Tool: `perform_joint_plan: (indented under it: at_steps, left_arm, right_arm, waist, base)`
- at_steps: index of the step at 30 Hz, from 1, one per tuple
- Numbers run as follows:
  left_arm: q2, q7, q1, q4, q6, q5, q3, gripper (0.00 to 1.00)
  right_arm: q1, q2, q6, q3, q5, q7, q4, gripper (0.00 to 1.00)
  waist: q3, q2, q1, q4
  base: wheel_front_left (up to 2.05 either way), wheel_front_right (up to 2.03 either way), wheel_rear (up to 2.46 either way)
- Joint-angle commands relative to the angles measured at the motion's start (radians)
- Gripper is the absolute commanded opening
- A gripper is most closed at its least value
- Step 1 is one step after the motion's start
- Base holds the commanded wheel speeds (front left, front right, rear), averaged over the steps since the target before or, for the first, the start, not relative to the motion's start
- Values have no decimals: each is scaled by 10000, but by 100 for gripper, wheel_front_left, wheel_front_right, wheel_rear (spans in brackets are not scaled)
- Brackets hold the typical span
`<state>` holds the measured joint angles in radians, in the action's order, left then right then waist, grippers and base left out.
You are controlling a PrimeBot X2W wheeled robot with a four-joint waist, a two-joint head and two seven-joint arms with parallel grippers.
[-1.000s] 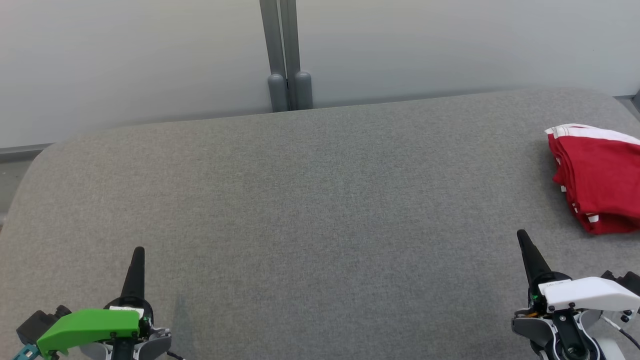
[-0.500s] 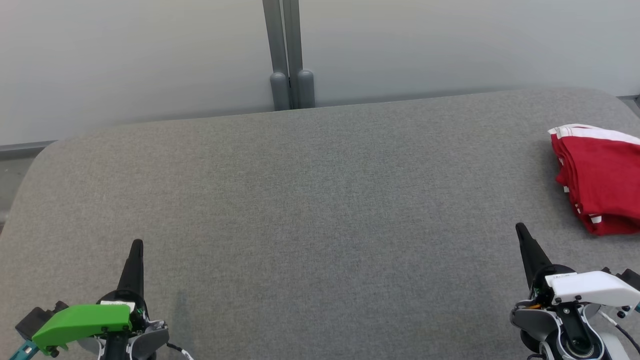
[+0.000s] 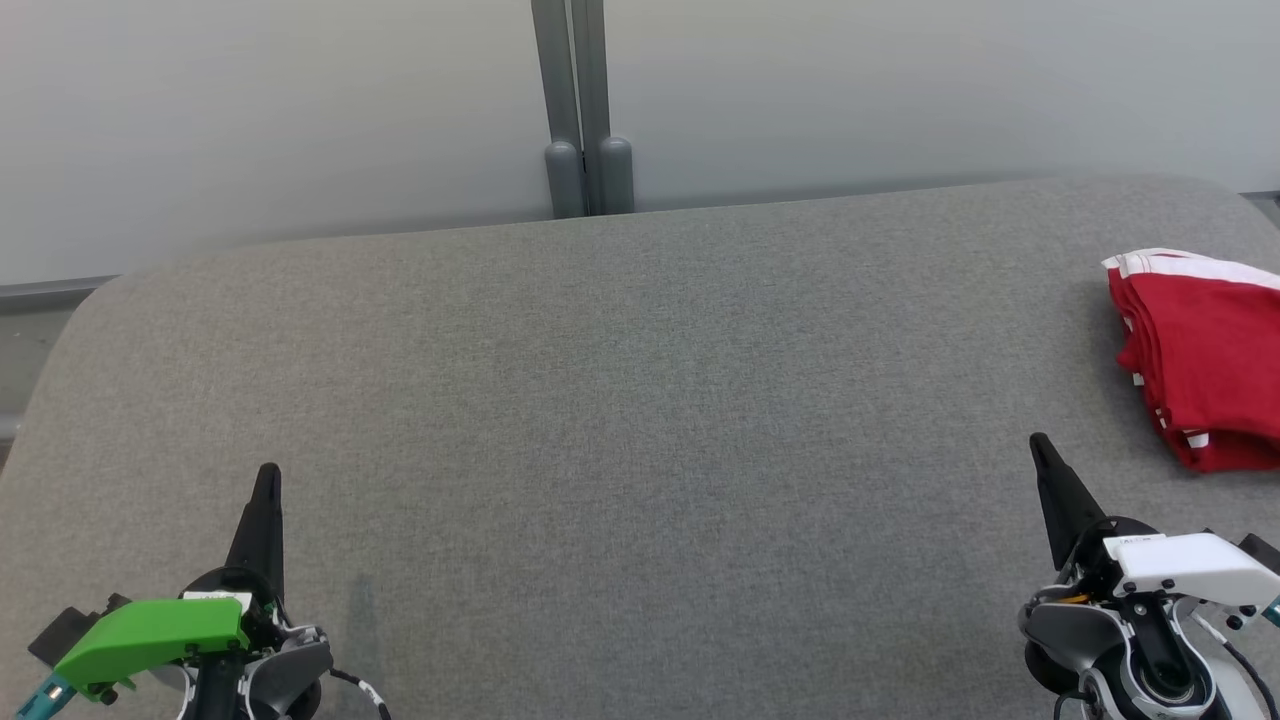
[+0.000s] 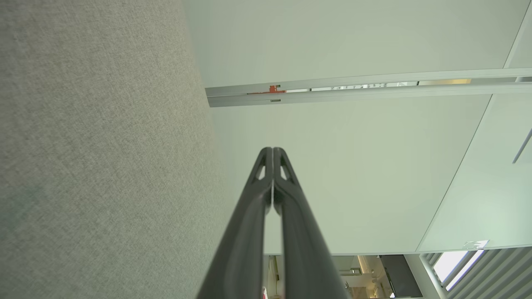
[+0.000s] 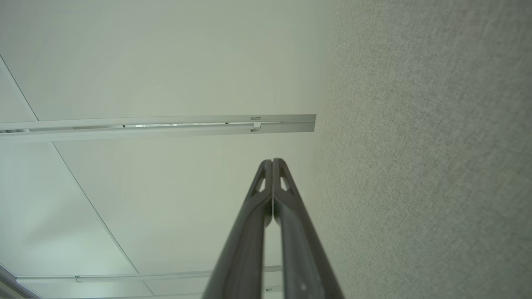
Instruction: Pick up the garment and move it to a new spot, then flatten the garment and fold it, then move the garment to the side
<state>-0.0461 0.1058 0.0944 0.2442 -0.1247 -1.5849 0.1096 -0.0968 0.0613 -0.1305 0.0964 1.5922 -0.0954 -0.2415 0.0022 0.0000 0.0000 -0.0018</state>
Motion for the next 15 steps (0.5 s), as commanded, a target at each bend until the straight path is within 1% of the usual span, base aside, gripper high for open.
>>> perform_joint_plan:
  at_steps: [1,4,15]
  left_arm:
    - [-74,81,223,14,-84,-189,54,0]
    - [-74,121,235,24,-99,-319,69,0]
    - [-74,117,212,20,-97,-286,64,0]
  right_arm:
    - [-147,2,-4,37,206,-69,-29,0]
    - [-172,-3,-4,50,383,-113,-42,0]
    - [-148,-14,-4,67,313,-123,-41,0]
  waist:
    - [3,0,0,6]
    - [9,0,0,18]
    - [9,0,0,18]
  base:
    - [0,0,0]
    - [0,0,0]
    - [0,0,0]
